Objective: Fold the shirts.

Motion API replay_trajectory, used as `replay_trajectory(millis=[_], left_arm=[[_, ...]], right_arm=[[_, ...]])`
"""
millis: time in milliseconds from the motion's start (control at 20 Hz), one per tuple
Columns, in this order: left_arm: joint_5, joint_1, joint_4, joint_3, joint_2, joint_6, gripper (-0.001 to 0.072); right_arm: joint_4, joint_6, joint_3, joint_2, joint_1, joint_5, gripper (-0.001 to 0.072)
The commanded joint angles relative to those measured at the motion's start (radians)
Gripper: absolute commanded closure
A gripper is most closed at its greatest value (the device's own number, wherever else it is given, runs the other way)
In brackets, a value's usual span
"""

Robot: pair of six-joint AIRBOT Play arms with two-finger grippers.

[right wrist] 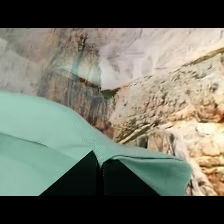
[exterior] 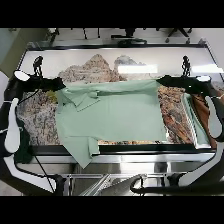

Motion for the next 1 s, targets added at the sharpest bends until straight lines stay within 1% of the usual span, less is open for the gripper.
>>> replay_trajectory(millis=[0,100,250,400,450,500,600,800,950], left_arm=[[-0.097,-0.001,-0.008,0.238,-0.155,-0.052,0.0695],[-0.139,-0.002,-0.008,0.323,-0.159,-0.064,0.0695],[-0.259,-0.002,-0.006,0.400,-0.152,-0.063,0.0695],[-0.352,-0.001,-0.001,0.389,-0.134,-0.063,0.0696],[-0.359,-0.001,0.002,0.356,-0.124,-0.063,0.0695],[-0.357,-0.001,0.002,0.314,-0.115,-0.063,0.0696],[-0.341,0.001,0.003,0.222,-0.112,-0.061,0.0696],[-0.235,0.000,0.001,0.047,-0.111,-0.035,0.0696],[-0.152,0.000,0.001,-0.013,-0.112,-0.024,0.0696]], right_arm=[[0.016,0.050,0.089,-0.075,-0.016,-0.016,0.0694],[0.009,0.052,0.094,-0.058,-0.024,0.017,0.0694],[-0.008,0.051,0.093,-0.038,-0.033,0.126,0.0695],[-0.107,0.078,0.092,-0.018,-0.032,0.212,0.0695],[-0.150,0.099,0.090,-0.016,-0.032,0.238,0.0695],[-0.198,0.118,0.080,-0.016,-0.032,0.253,0.0695],[-0.245,0.123,0.031,-0.016,-0.032,0.246,0.0695],[-0.253,0.095,-0.099,-0.016,-0.032,0.142,0.0695],[-0.253,0.084,-0.107,-0.017,-0.032,0.101,0.0695]])
